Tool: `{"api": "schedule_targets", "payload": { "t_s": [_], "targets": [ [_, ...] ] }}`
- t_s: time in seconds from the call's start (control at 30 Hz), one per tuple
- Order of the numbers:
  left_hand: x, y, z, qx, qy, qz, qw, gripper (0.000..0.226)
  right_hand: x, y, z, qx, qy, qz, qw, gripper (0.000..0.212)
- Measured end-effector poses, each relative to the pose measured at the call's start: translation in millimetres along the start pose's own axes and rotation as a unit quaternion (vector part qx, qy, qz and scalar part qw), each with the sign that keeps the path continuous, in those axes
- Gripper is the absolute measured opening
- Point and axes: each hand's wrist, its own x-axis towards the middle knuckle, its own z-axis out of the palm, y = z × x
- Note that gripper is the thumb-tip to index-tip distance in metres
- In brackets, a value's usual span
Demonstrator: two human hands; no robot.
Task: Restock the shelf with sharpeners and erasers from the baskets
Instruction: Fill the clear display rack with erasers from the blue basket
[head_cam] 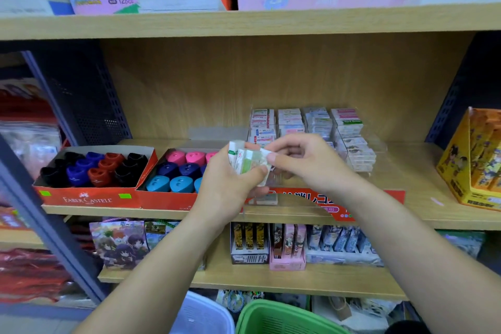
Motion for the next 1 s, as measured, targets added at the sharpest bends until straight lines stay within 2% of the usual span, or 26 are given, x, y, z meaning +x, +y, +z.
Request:
{"api": "schedule_targets", "payload": {
  "t_s": [0.13, 0.3, 0.43, 0.63, 0.73, 0.87, 1.0],
  "targets": [
    [-9, 3, -12, -0.021, 0.022, -0.006, 1.0, 0.02, -5, -6, 2, 0.092, 0.005, 0.054, 0.994, 0.01],
    [-19, 7, -17, -0.013, 0.027, -0.011, 0.999, 0.019, -12, -10, 11, 0.108, -0.002, 0.078, 0.991, 0.009],
    [-22, 7, -21, 0.001, 0.038, -0.017, 0.999, 0.019, -19, -9, 19, 0.092, -0.015, 0.051, 0.994, 0.023],
    [-23, 0, -25, 0.079, 0.032, -0.021, 0.996, 0.016, -22, 9, 11, 0.165, 0.031, 0.108, 0.98, 0.023],
    [-19, -4, -26, 0.111, 0.037, -0.022, 0.993, 0.014, -18, 23, -13, 0.124, 0.09, 0.119, 0.981, 0.025],
    [-9, -8, -23, 0.145, 0.045, -0.013, 0.988, 0.012, 3, 32, -46, 0.049, 0.147, 0.092, 0.984, 0.016],
    [1, -11, -20, 0.137, 0.037, -0.024, 0.99, 0.016, 37, 39, -62, -0.096, 0.169, 0.056, 0.979, 0.016]
  ]
}}
